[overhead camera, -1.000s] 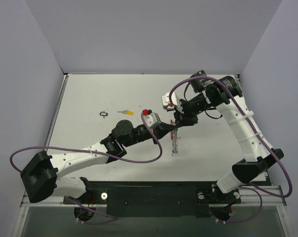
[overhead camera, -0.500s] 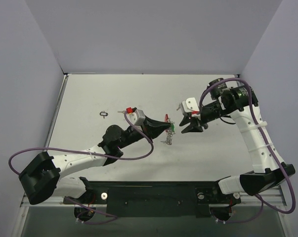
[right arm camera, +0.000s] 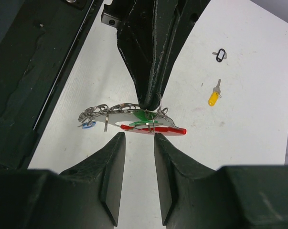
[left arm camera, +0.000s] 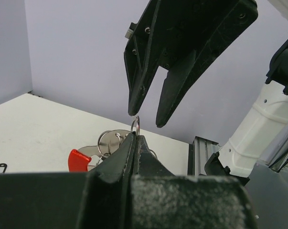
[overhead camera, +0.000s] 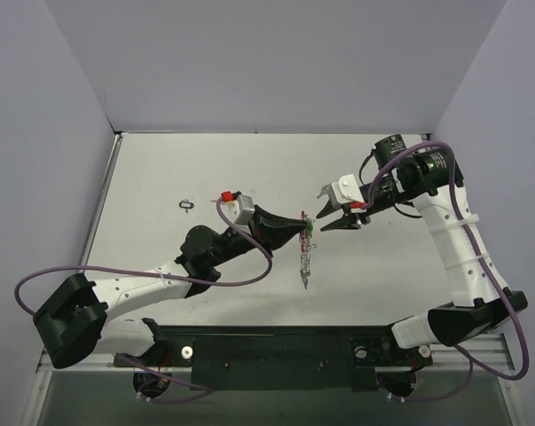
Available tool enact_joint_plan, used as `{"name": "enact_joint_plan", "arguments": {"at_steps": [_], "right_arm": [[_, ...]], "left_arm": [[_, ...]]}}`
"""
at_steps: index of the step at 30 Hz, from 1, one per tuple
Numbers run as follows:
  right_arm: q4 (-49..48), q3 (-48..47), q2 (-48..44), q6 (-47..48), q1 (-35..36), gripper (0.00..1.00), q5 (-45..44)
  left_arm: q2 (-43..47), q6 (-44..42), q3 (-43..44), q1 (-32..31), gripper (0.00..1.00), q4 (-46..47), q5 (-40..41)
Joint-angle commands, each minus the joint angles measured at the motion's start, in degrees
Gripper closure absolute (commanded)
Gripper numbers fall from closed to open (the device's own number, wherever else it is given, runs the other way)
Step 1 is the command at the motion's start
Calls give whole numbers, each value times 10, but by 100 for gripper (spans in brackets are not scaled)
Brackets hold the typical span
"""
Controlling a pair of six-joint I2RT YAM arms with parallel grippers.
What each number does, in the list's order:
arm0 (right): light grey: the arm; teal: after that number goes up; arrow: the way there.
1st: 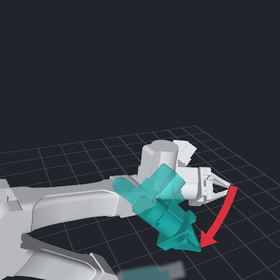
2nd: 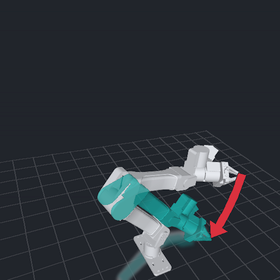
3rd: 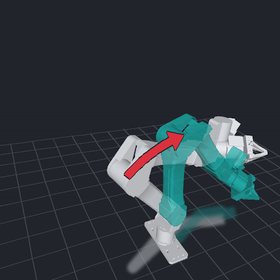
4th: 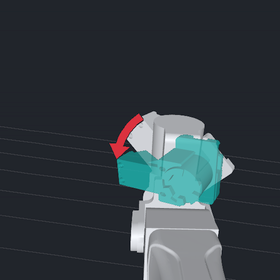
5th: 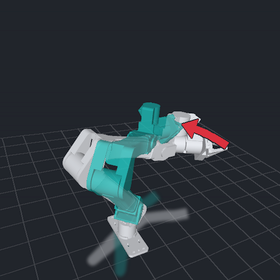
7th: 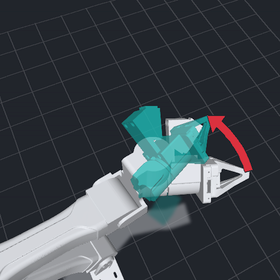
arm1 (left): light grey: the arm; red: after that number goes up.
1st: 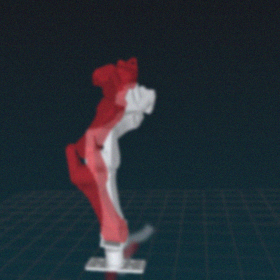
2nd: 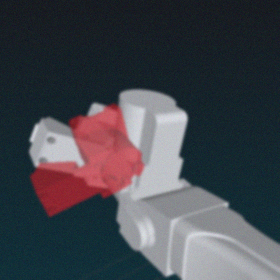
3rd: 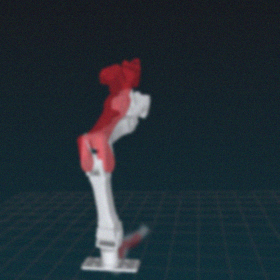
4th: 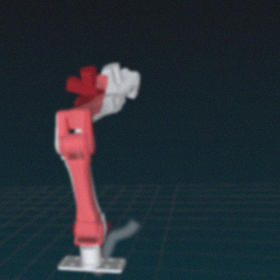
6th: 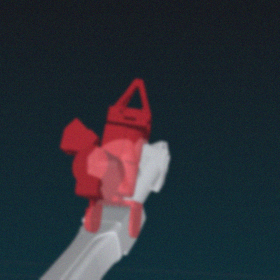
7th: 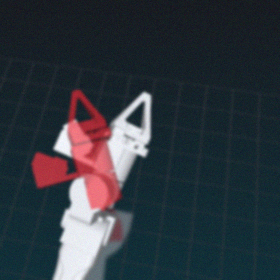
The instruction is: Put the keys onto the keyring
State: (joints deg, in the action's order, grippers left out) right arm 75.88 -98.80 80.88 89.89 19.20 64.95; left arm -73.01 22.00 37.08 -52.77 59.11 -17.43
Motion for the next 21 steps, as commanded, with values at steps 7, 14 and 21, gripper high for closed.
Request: {"name": "enact_joint_plan", "arguments": {"at_steps": [7, 14, 21], "right_arm": [[139, -24, 23, 5, 2, 77, 38], [139, -32, 30, -4, 7, 82, 39], [139, -31, 28, -11, 15, 85, 42]], "left_arm": [[11, 22, 15, 4, 100, 61, -16], [-2, 32, 18, 4, 100, 77, -16], [-7, 35, 19, 4, 100, 81, -16]]}}
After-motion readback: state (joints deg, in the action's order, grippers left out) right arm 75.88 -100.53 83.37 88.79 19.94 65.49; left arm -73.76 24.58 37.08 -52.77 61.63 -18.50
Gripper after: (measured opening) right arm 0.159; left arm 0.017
